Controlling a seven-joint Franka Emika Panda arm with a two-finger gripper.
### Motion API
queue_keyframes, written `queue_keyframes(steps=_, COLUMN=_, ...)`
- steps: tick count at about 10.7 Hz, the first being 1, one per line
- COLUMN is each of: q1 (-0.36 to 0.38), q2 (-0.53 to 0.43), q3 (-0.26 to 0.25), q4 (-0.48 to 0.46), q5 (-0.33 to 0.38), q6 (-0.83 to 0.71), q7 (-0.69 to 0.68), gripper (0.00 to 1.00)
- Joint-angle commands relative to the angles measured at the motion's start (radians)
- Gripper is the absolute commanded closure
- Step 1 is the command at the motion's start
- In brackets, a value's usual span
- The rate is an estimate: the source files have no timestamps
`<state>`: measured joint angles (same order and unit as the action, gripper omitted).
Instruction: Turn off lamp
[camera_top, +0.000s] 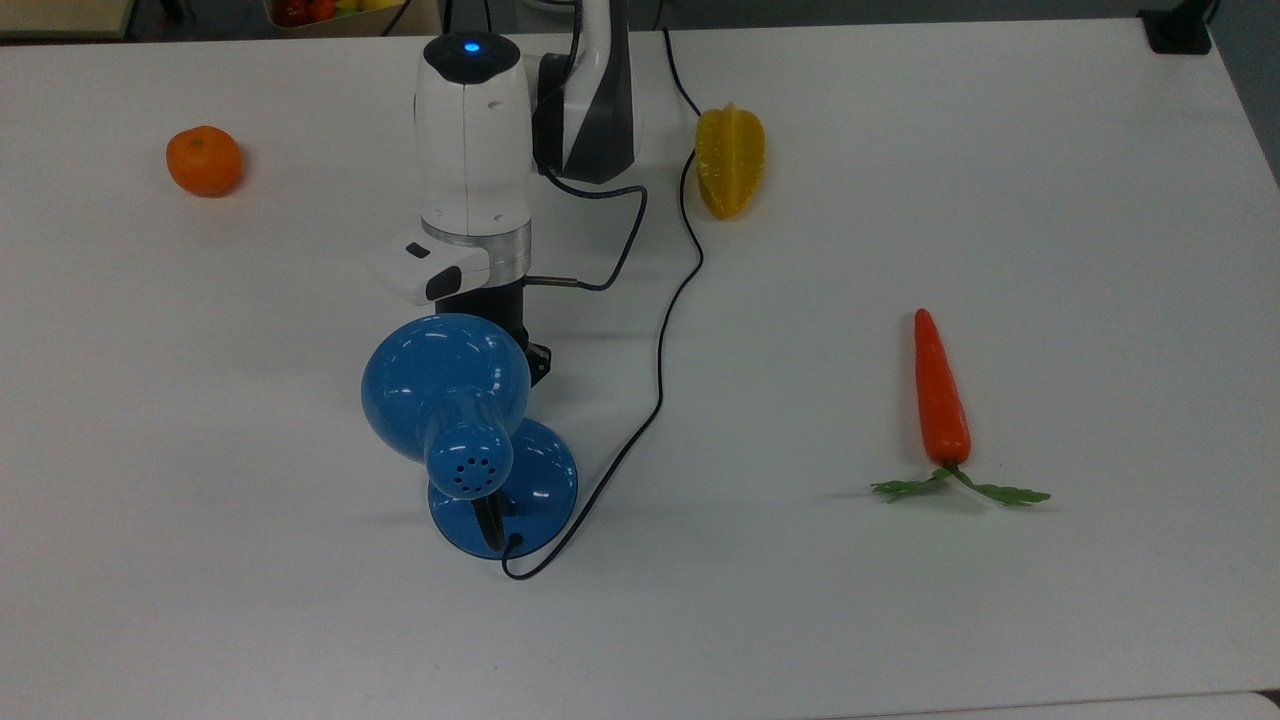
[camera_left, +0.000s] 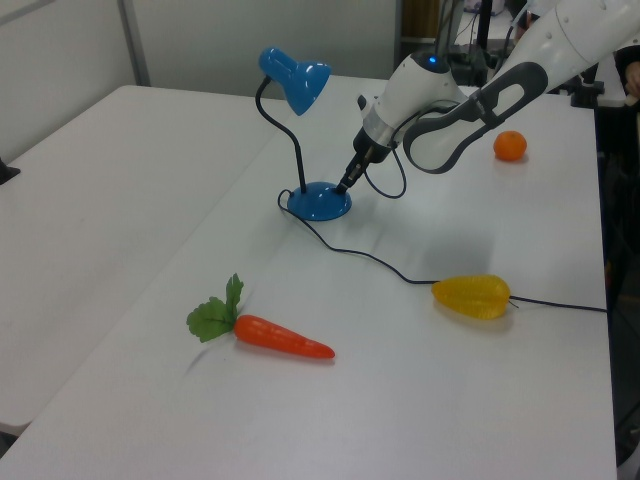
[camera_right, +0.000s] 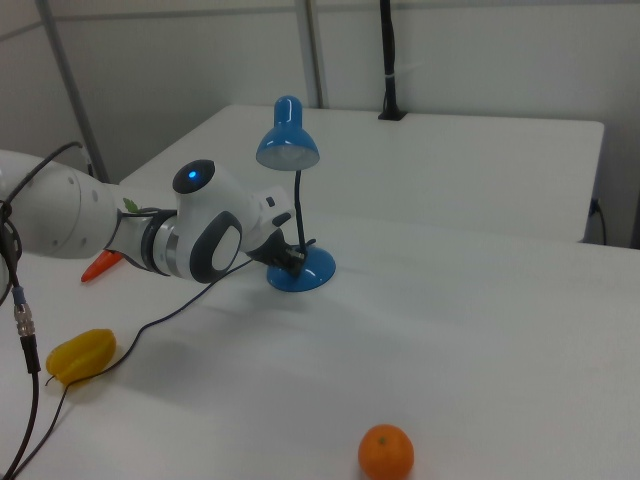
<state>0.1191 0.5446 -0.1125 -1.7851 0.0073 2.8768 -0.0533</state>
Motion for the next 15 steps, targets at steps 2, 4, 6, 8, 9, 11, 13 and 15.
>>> queue_keyframes(steps=2, q1=0.007, q2=-0.03, q3=-0.007, q4=-0.06, q5=-0.01, q6=-0.01, q7=-0.01, gripper=1.0)
queue_keyframes(steps=4, q1=0.001, q2=-0.09, q3=-0.007, q4=-0.059, q5=-0.01, q6=-0.173, q7=-0.028, gripper=1.0)
queue_keyframes(steps=6, q1=0.001, q2=-0.153, q3=-0.007, q4=-0.053, q5=-0.01, q6=-0.365, q7=-0.075, gripper=1.0)
queue_keyframes(steps=8, q1=0.002, q2=-0.224, q3=-0.007, q4=-0.05, q5=-0.012, q6=-0.526, q7=-0.085, gripper=1.0)
queue_keyframes(steps=9, q1=0.002, q2=-0.263, q3=-0.007, q4=-0.046, q5=-0.01, q6=-0.619, q7=-0.085, gripper=0.91)
queue_keyframes(steps=11, q1=0.002, q2=-0.348, q3=-0.007, q4=-0.033, q5=-0.009, q6=-0.782, q7=-0.073, gripper=0.55)
queue_keyframes(steps=13, q1=0.002, q2=-0.421, q3=-0.007, q4=-0.019, q5=-0.006, q6=-0.902, q7=-0.018, gripper=0.0)
queue_keyframes(steps=15, q1=0.004, q2=-0.492, q3=-0.007, q4=-0.014, q5=0.0, q6=-0.993, q7=0.006, gripper=0.0)
